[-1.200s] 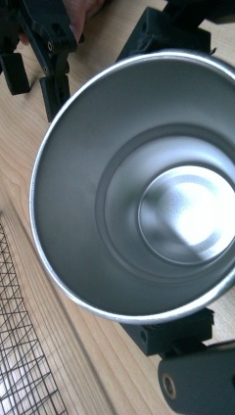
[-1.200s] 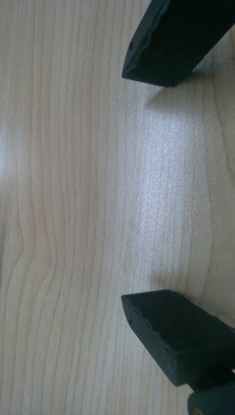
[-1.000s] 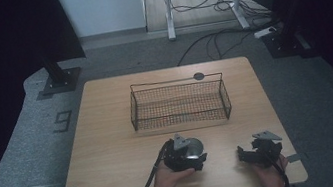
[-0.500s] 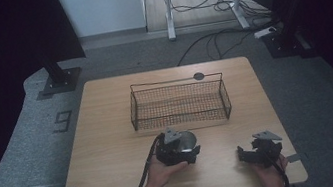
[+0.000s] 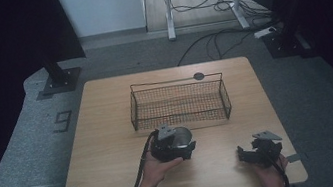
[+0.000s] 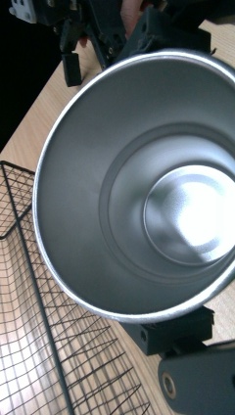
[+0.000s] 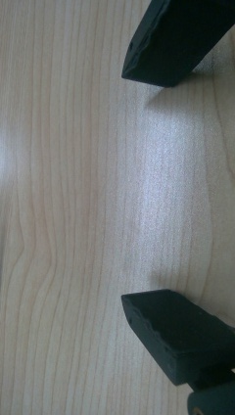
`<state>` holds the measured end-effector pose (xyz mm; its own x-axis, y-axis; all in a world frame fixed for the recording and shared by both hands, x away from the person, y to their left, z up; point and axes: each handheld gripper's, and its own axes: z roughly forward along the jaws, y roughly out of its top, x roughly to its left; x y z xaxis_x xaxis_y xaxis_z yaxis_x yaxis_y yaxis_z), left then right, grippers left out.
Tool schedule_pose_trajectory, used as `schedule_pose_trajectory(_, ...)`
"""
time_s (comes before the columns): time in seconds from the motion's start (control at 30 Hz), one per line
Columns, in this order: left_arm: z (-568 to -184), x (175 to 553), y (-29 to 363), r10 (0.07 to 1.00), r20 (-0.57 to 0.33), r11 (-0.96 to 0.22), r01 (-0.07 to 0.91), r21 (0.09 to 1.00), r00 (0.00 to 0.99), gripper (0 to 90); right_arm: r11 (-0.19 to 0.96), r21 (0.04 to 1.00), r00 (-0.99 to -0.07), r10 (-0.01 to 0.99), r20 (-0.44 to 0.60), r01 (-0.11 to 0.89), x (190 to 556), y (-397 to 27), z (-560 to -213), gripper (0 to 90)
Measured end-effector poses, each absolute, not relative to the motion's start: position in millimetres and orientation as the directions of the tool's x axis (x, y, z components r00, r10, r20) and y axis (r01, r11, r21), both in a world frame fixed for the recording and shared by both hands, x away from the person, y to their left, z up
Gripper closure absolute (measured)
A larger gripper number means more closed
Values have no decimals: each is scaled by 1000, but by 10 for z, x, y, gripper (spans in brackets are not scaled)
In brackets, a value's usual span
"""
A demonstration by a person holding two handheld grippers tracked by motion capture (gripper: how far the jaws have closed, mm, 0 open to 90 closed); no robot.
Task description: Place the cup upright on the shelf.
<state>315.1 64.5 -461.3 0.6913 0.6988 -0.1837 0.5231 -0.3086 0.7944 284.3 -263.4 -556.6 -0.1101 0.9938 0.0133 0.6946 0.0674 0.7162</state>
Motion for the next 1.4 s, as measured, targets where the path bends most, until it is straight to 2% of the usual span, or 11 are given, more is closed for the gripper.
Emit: schedule_pose_trajectory(1.4,-4323,3488,898,736,-183,-260,523,812,651,134,65,716,-108,994,15,695,2843,-2632,-5566,6)
